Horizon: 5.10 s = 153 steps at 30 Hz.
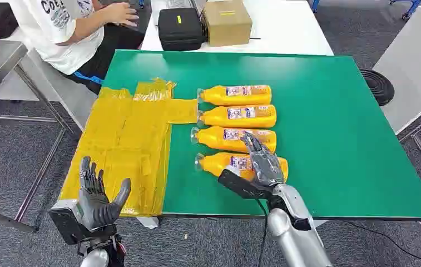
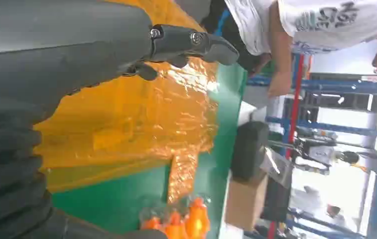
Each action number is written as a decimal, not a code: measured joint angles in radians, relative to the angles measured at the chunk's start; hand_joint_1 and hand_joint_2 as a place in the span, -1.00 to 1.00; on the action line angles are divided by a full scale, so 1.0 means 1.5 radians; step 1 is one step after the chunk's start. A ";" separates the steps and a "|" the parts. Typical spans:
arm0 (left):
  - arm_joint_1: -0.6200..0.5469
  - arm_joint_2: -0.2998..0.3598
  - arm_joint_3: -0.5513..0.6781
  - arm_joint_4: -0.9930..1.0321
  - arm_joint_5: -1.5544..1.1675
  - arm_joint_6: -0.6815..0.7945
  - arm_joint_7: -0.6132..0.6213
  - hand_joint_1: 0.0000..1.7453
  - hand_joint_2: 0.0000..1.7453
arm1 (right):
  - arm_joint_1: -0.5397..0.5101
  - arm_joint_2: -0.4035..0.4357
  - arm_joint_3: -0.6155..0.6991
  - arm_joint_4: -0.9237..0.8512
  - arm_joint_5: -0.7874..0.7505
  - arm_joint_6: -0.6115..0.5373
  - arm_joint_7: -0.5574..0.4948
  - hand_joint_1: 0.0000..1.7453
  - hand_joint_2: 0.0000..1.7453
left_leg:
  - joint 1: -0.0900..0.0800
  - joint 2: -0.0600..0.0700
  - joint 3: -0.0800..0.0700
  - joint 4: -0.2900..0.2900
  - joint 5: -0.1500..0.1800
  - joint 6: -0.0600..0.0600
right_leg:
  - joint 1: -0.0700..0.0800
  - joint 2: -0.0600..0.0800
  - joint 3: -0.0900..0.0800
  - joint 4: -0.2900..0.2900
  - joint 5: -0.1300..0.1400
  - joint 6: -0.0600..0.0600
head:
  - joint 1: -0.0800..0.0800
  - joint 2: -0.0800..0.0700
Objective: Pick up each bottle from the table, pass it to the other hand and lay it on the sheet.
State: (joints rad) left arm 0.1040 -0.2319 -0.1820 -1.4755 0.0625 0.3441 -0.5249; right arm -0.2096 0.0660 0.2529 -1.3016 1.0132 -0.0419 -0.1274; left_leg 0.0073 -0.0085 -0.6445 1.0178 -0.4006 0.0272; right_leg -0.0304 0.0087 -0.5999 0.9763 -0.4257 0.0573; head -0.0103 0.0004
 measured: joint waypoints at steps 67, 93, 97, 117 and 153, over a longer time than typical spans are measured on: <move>0.010 0.000 0.028 0.016 0.007 0.010 0.033 -1.00 1.00 | -0.004 -0.054 0.002 0.074 0.034 0.040 0.077 -1.00 1.00 | 0.000 0.000 0.001 0.000 0.000 0.000 | 0.000 0.000 0.000 0.000 0.000 0.000 | 0.000 0.000; -0.009 0.000 0.027 0.041 0.025 -0.003 0.031 -1.00 1.00 | -0.044 -0.097 -0.035 0.138 -0.008 0.090 0.053 -1.00 1.00 | 0.000 0.000 0.004 0.000 0.000 0.000 | 0.000 0.000 0.003 0.000 0.000 0.000 | 0.000 0.000; -0.010 0.000 0.027 0.044 0.027 -0.003 0.031 -1.00 1.00 | -0.054 -0.098 -0.035 0.156 -0.011 0.090 0.049 -1.00 1.00 | 0.000 0.000 0.004 0.000 0.000 0.000 | 0.000 0.000 0.004 0.000 0.000 0.000 | 0.000 0.000; -0.012 0.000 0.028 0.045 0.029 0.009 0.031 -1.00 1.00 | -0.096 -0.102 -0.035 0.223 -0.039 0.090 0.029 -0.90 1.00 | 0.001 0.000 0.004 0.000 0.000 0.000 | 0.001 0.000 0.003 0.000 0.002 -0.002 | 0.000 0.000; -0.012 0.000 0.028 0.051 0.041 0.010 0.037 -1.00 1.00 | -0.125 -0.101 -0.035 0.271 -0.058 0.092 0.016 1.00 1.00 | 0.001 0.001 0.005 0.000 0.001 -0.001 | 0.001 0.000 0.004 0.000 0.002 -0.002 | 0.000 0.000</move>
State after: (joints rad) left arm 0.0861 -0.2319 -0.1400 -1.3993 0.1243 0.3593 -0.4692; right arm -0.3966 -0.0851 0.2007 -0.8949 0.9267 0.0954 -0.1037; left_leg 0.0084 -0.0077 -0.6371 1.0179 -0.3995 0.0259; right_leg -0.0291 0.0090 -0.5946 0.9757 -0.4231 0.0543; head -0.0107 0.0004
